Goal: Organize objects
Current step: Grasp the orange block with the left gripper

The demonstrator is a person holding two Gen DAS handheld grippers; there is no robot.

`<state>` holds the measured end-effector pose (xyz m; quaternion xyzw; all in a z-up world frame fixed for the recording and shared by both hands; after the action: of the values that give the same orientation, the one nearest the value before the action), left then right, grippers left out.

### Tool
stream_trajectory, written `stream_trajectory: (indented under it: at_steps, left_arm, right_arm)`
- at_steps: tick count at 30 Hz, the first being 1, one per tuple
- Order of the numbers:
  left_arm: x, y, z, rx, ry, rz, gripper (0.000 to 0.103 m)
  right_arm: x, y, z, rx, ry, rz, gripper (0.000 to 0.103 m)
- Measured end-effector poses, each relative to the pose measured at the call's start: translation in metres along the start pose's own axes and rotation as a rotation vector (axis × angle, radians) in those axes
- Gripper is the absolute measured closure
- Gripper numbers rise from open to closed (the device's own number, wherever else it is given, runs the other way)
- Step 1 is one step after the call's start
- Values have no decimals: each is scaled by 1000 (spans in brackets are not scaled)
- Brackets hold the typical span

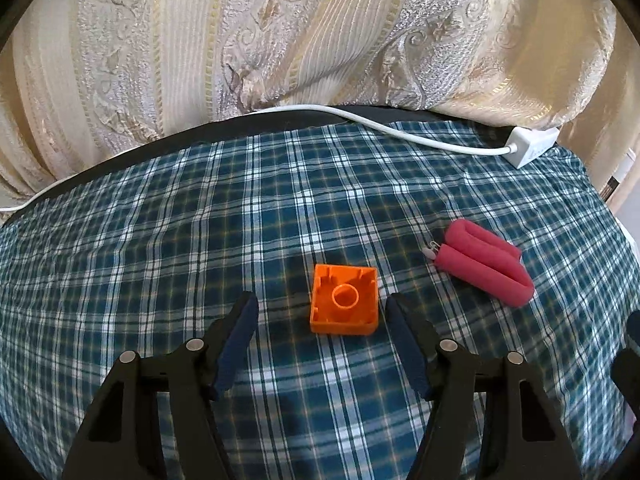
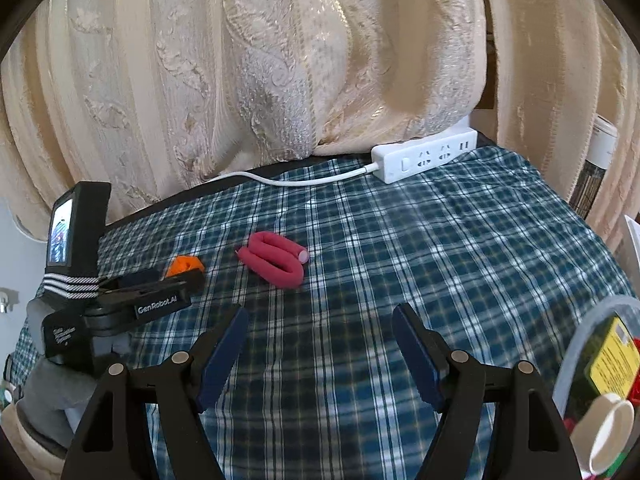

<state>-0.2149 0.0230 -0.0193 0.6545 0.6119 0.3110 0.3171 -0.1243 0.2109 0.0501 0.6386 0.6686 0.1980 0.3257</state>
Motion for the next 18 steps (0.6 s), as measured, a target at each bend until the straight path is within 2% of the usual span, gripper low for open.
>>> stream_trajectory:
  at_steps: [2, 6, 11, 18]
  left_arm:
    - [0, -3, 0, -3, -3, 6, 46]
    - [2, -7, 0, -4, -14, 13, 52]
    - [6, -6, 0, 0, -36, 33, 69]
    - [3, 4, -3, 23, -25, 35, 71]
  right_arm:
    - [-2, -8, -4, -2, -2, -10, 25]
    - [-7, -22, -10, -5, 13, -22, 25]
    - [-15, -42, -14, -20, 40, -33, 25]
    - [-29, -70, -18, -58, 116, -40, 25]
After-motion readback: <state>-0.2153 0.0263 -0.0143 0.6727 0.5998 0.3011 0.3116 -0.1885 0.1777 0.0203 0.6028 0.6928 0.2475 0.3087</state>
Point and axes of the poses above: each gripper's, at about its wrist camera, not at the fingertips, and y roughly against the way its jaws point, x to its right, z to its underside, the point moved 5 cm from there along -y, roughly the way its jaws point, and after that the axes turned 1 degree about x, right-handed, at the moved point
